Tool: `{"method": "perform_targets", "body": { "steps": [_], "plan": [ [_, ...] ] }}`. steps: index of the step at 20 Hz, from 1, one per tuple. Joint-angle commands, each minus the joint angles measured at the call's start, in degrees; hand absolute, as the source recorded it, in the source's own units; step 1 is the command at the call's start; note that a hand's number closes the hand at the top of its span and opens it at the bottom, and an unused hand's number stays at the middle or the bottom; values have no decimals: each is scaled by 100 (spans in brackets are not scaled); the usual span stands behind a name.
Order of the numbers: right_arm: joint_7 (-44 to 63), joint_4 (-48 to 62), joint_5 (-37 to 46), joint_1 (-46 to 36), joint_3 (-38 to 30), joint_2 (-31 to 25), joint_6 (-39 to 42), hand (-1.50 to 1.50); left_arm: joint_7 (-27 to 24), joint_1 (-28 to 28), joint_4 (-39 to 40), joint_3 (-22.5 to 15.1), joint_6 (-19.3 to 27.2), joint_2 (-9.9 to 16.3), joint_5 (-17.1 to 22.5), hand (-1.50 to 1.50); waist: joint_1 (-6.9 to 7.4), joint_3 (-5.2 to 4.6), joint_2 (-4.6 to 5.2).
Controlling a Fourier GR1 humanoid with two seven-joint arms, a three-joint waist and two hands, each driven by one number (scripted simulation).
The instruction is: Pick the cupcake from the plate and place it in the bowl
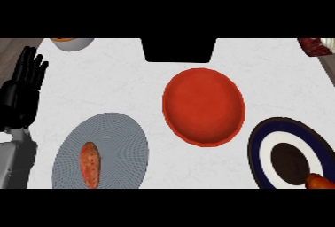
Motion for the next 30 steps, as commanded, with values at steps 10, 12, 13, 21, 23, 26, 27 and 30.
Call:
{"method": "perform_targets", "body": {
  "steps": [10,12,13,21,23,26,27,30],
  "plan": [
    [301,-572,-69,-68,856,1661,1118,150,-213,259,36,93,73,-60,-66,0,-237,-1,-36],
    [539,-814,-114,206,948,2039,814,150,-88,246,-45,225,-11,78,61,0,-238,1,-46],
    [733,-772,-38,142,1055,2138,828,150,66,254,-280,-15,64,-46,-70,0,-173,4,-29],
    [2245,-2322,45,1556,1457,2849,154,150,1,477,-280,211,-97,47,90,0,-219,3,-34],
    [2386,-2038,0,1768,1279,2871,-98,150,-248,624,-312,216,-306,20,203,0,-148,4,-1],
    [2666,-1978,-86,1874,1289,3250,87,-150,-106,410,-332,226,-139,70,76,0,-125,6,9],
    [2743,-1969,-256,1875,1166,3414,168,-150,159,281,-239,265,-186,150,168,0,-130,6,10],
    [2458,-1583,-635,1883,802,3503,231,-150,176,117,-249,199,-171,121,146,0,-72,10,36]
  ]
}}
